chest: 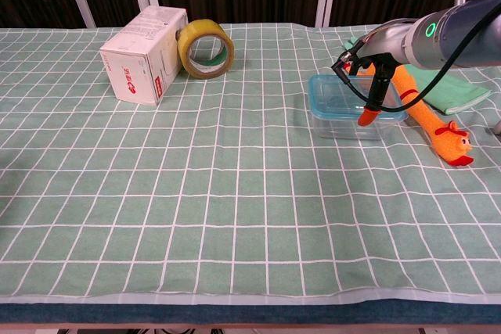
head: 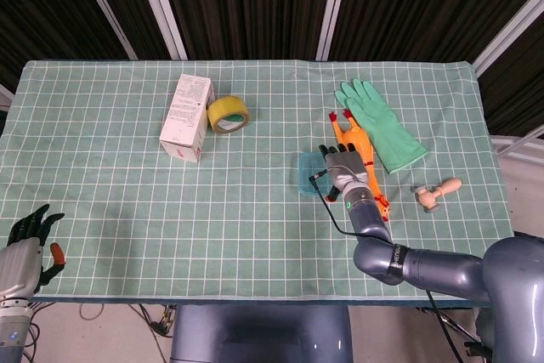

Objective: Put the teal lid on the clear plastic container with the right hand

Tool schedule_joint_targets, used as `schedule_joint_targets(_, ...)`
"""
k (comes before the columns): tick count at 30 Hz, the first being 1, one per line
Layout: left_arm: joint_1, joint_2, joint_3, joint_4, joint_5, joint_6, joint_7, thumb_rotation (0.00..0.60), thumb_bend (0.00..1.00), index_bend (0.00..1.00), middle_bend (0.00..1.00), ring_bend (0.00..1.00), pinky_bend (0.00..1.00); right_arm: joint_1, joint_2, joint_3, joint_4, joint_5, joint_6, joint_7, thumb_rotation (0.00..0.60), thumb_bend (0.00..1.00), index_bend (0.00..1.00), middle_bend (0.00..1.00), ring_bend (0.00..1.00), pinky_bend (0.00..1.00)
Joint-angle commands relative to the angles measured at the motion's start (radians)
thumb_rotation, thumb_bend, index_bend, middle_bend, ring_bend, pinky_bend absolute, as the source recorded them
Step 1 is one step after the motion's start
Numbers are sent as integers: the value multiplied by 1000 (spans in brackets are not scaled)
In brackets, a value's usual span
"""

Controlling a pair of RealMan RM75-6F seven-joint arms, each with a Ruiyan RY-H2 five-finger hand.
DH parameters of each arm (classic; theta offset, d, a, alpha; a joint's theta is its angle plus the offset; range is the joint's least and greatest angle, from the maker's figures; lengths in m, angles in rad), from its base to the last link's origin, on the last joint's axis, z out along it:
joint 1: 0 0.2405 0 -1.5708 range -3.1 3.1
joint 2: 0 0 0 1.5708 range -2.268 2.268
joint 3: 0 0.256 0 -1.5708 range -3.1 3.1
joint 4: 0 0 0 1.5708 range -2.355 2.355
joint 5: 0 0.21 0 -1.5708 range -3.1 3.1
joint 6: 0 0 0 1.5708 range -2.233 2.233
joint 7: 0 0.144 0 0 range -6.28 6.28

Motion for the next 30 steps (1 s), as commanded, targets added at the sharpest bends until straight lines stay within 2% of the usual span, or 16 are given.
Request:
schedule_joint_targets(1, 0, 0, 0, 0, 0, 0, 0, 600, 742, 180, 0, 0, 0, 0, 2, 0, -2, 1, -1, 0, 600, 260, 0, 236, 36, 0)
schedule_joint_targets(12, -1, 1, 0, -1, -2, -1, 0, 600, 741, 180, 0, 0, 0, 7, 17, -11, -15, 21, -12, -19, 600, 261, 0, 9, 0, 0)
schedule_joint_targets(20, -1, 1, 1, -1, -2, -1, 0, 600, 742, 180, 0, 0, 0, 8, 35, -11, -39, 25, -1, -18, 600, 260, 0, 0, 0, 0)
schedule_joint_targets(25, -1, 1, 0, -1, -2, -2, 0, 600, 741, 181, 0, 0, 0, -2, 80, 7, -87, 16, 15, 6, 600, 261, 0, 0, 0, 0)
schedule_joint_targets(30, -1, 1, 0, -2, -6, -3, 0, 600, 742, 182, 0, 0, 0, -37, 153, 36, -171, -58, 76, 67, 600, 260, 6, 0, 0, 0)
